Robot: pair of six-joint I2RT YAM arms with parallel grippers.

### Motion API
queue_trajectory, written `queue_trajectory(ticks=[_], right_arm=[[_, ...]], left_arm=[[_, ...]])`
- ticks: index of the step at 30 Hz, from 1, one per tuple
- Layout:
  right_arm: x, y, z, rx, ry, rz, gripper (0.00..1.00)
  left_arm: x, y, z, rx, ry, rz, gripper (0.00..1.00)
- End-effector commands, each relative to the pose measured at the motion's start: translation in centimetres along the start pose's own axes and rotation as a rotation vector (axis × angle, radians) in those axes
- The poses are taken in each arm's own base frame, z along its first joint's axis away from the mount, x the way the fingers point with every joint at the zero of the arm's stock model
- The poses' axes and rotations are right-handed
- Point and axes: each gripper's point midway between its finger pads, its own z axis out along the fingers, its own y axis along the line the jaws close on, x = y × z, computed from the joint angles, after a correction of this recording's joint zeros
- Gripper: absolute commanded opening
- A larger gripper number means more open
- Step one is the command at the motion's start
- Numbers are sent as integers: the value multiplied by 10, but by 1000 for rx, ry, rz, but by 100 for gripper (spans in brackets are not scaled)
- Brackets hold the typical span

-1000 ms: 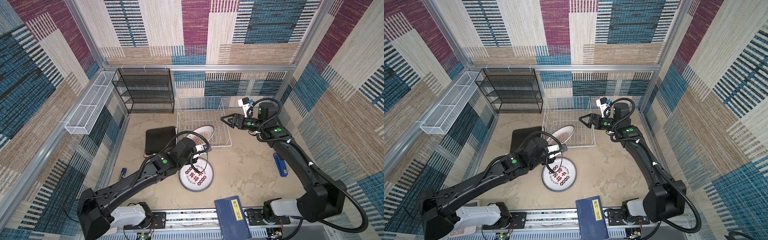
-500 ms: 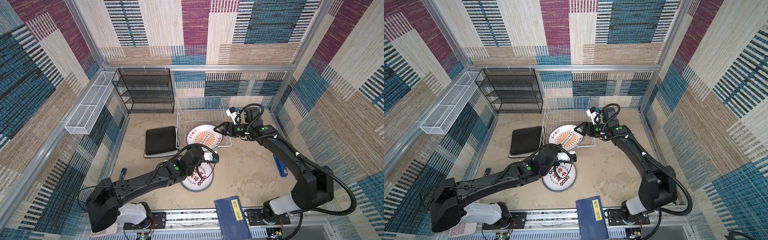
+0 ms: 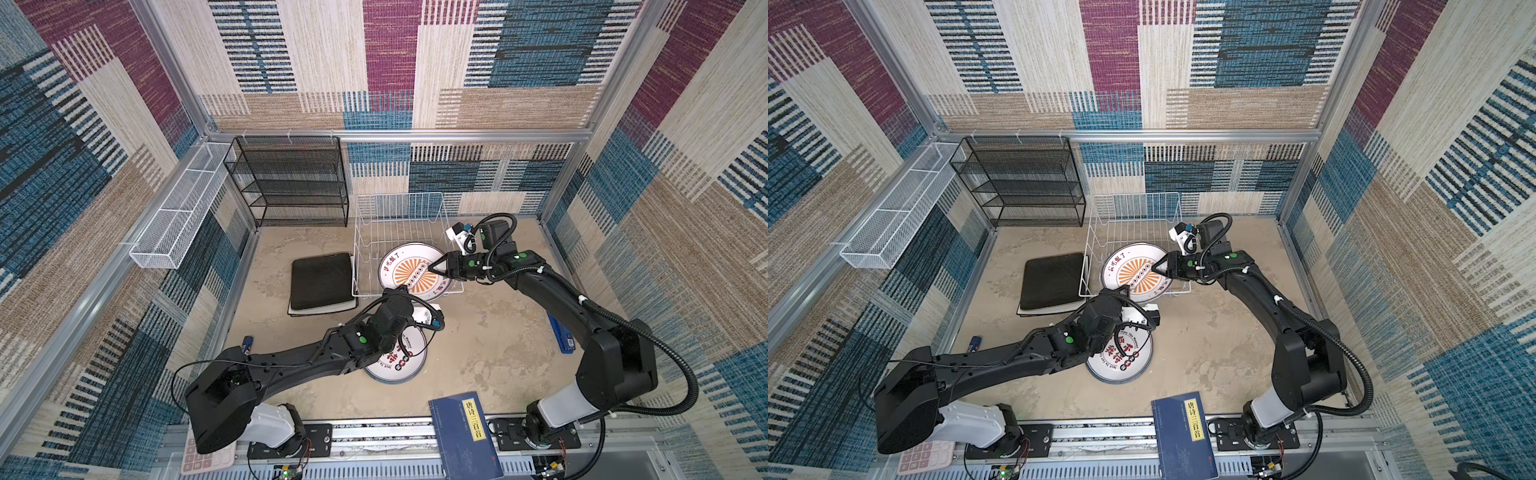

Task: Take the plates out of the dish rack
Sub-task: 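Pull the plate out of the rack with the left gripper while the right approaches, then grip the plate's far edge with the right gripper while the left holds it upright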

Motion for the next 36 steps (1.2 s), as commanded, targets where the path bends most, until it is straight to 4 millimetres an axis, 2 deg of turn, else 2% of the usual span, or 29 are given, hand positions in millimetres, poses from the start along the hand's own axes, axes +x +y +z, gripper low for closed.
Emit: queue_trajectory(ticks=[1, 4, 10, 12, 14, 19, 20, 23, 28, 36], right_arm=[[-6, 11, -1, -49, -14, -9, 38], [-6, 14, -1, -67, -13, -7, 29], [-5, 19, 0, -108, -9, 3, 11], [-5, 21, 0, -122, -3, 7, 5], [-7, 23, -1, -134, -13, 8, 0], [-19, 32, -14, -154, -94, -4, 0], [-23, 32, -18, -158, -118, -6, 0], [-33, 34, -29, -165, -177, -2, 0], [-51, 32, -51, -141, -289, -14, 0], [-65, 28, -69, -109, -403, -22, 0]], left_arm=[[-2, 23, 0, -91, 1, -57, 0], [0, 24, -1, -97, 8, -80, 0], [3, 26, -2, -104, 21, -135, 7], [3, 26, -2, -103, 25, -146, 14], [5, 26, -1, -102, 37, -148, 28], [5, 30, -5, -85, 38, -188, 60], [4, 31, -6, -82, 30, -206, 64], [2, 38, -13, -81, -2, -276, 69], [-2, 58, -31, -88, -95, -448, 73], [-8, 115, -70, -136, -267, -748, 80]])
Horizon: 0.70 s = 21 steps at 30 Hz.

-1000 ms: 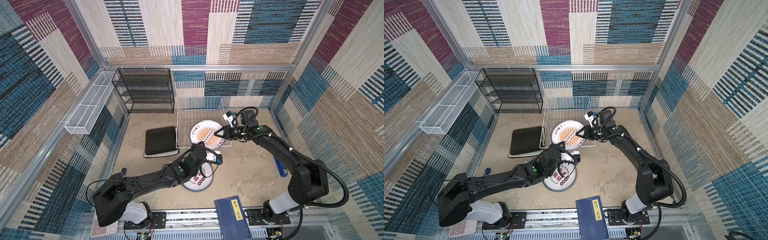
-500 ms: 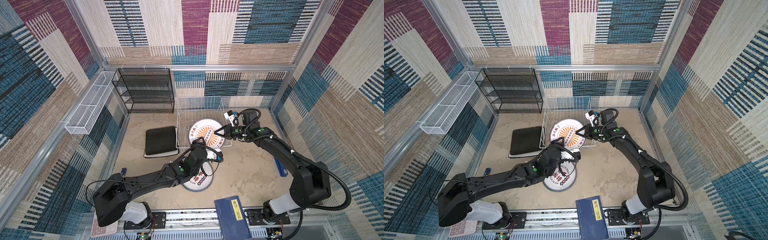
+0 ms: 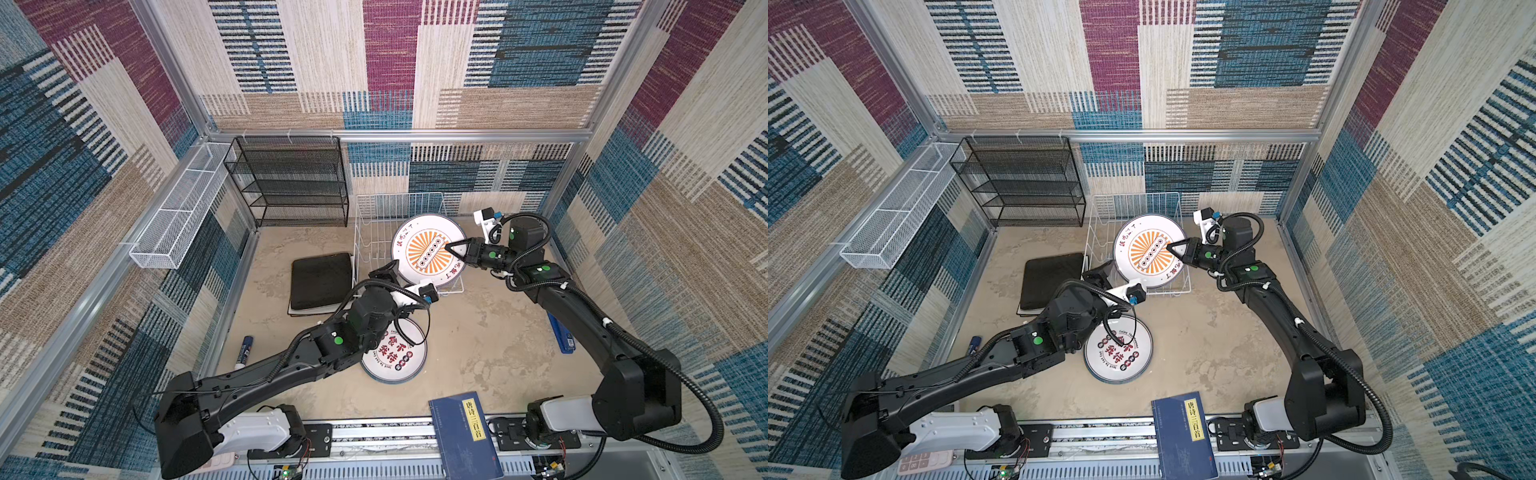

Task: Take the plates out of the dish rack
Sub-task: 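Grip the plate's far edge with the right gripper while the left holds it upright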

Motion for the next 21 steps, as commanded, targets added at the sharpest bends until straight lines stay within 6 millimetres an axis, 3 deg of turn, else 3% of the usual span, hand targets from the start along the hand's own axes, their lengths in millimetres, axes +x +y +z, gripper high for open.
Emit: queue_trajectory(ticks=[1, 9, 13, 21], right_arm=[[-17, 10, -5, -19, -87, -43, 0], [-15, 6, -3, -21, -81, -34, 0], [-15, 7, -3, -25, -78, -35, 0], [-13, 7, -3, -35, -72, -38, 0]], left_arm=[[-26, 22, -13, -5, -108, -218, 82], [-35, 71, -34, -41, -177, -565, 96], [-20, 92, -35, -16, -139, -779, 99], [20, 98, -17, 104, -2, -1161, 99]])
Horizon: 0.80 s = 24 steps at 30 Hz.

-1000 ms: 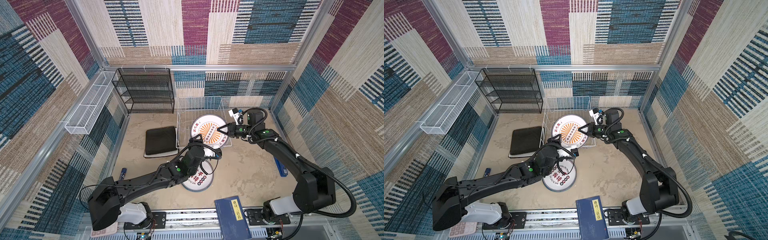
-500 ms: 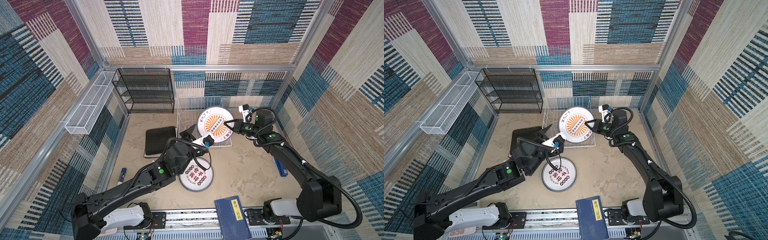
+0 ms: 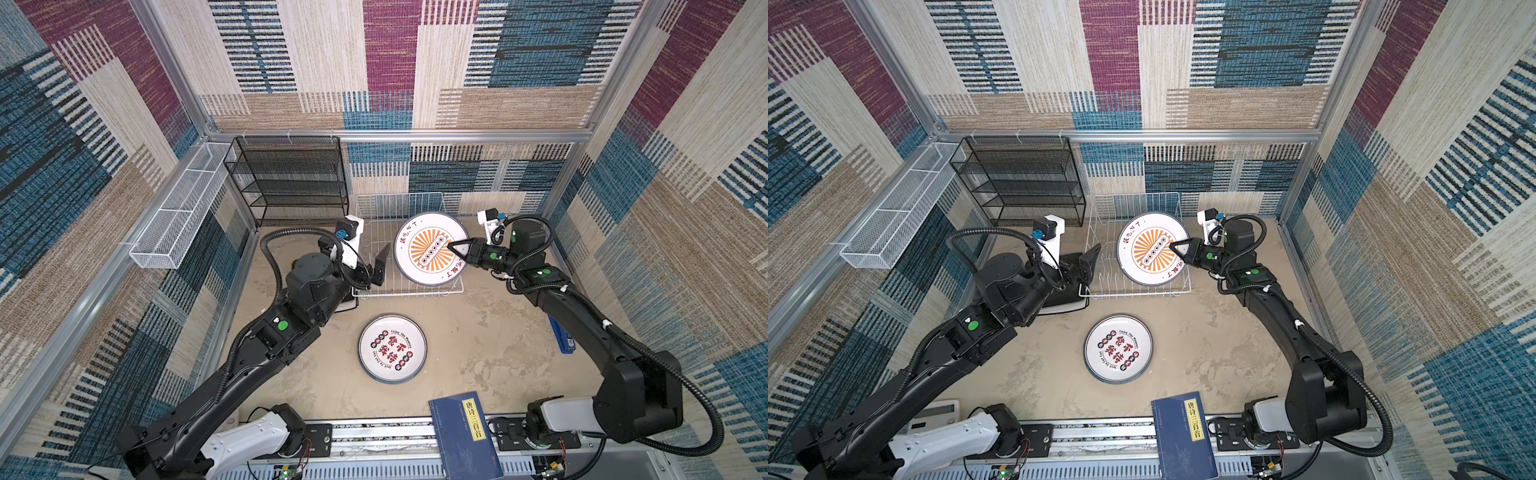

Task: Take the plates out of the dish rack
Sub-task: 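Grip the plate's far edge with the right gripper while the left holds it upright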

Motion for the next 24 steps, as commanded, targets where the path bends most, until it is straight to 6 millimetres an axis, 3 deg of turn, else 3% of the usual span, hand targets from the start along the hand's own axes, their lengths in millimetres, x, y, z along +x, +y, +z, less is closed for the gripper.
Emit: queue_trajectory(ticks=[1, 14, 18, 24], right_arm=[[-8, 13, -2, -52, -29, -33, 0], [3, 11, 2, -78, 22, -16, 0], [5, 12, 5, -95, 47, -11, 0], [8, 13, 6, -113, 69, -8, 0]], left_arm=[[25, -4, 9, 74, 144, -250, 99], [64, -15, 65, 243, 343, -632, 98], [85, -21, 85, 288, 440, -705, 97], [105, -41, 109, 400, 560, -775, 91]])
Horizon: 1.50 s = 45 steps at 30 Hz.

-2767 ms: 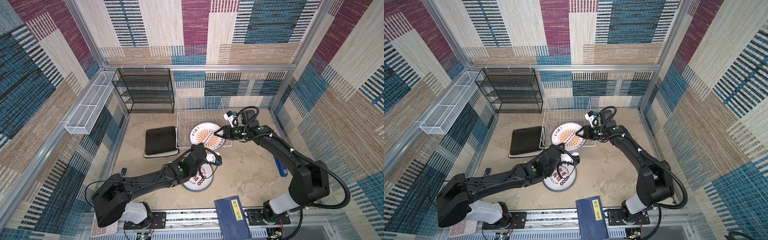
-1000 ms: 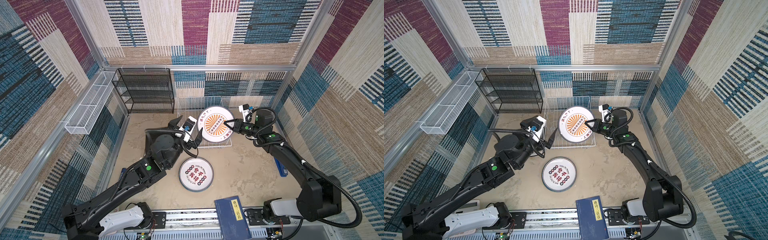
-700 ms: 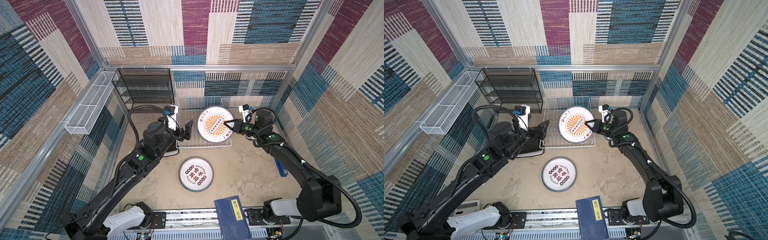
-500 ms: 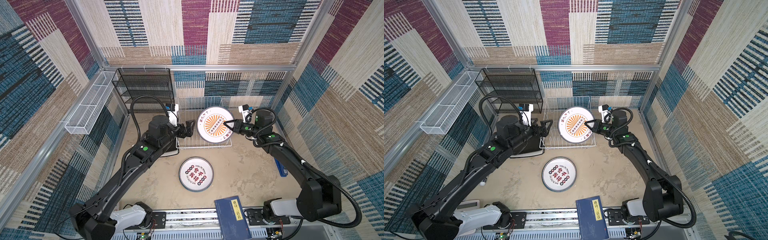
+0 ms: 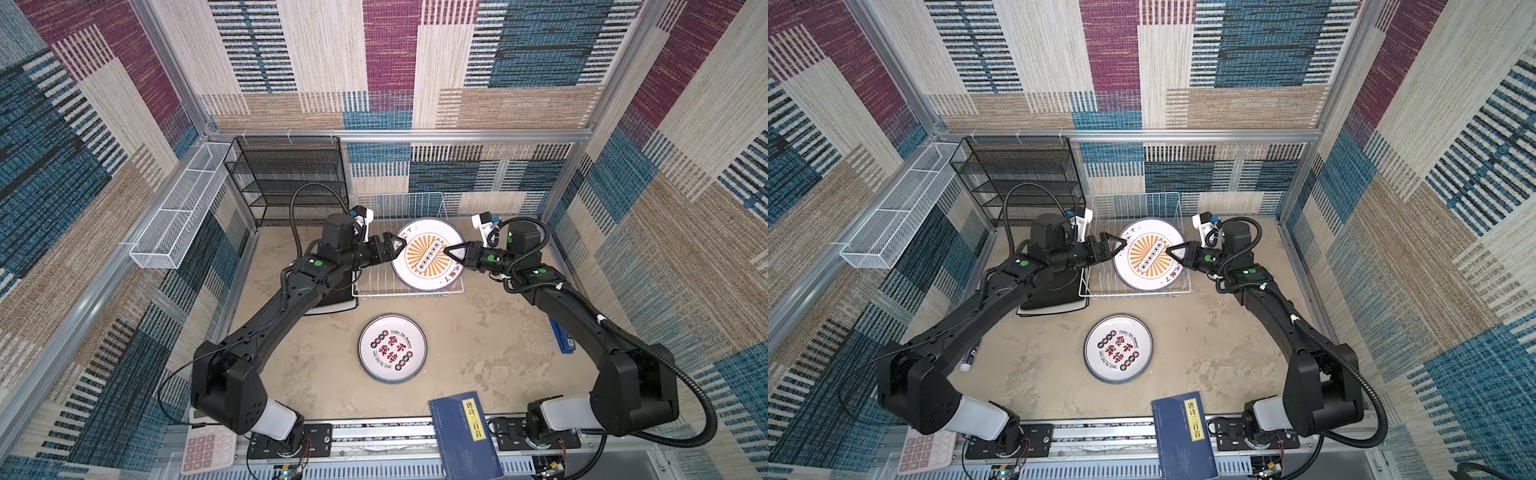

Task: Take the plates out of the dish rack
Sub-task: 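Grip the plate's far edge with the right gripper while the left holds it upright, then carry the plate with the left gripper toward the plate stack while the right releases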

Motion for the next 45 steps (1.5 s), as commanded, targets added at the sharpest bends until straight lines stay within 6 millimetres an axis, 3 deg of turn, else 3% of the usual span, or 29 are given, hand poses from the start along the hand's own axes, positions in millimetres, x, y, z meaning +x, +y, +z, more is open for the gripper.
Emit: queue_trajectory(ticks=[1, 9, 23, 33, 39, 45], right_arm=[[-6, 15, 0, -63, -2, -36, 0], [0, 12, 6, -87, 41, -11, 0], [3, 7, 10, -94, 59, 9, 2], [0, 6, 9, -81, 37, 7, 10], [-6, 1, 4, -31, -20, -18, 27], [-18, 4, -8, 30, -102, -105, 63]], left_arm=[[8, -20, 9, 120, 93, -57, 90], [16, -20, 27, 176, 174, -96, 67], [22, -18, 27, 177, 195, -100, 23], [22, -17, 27, 177, 206, -101, 7], [19, -17, 23, 157, 211, -96, 0], [16, -17, 15, 126, 211, -89, 0]])
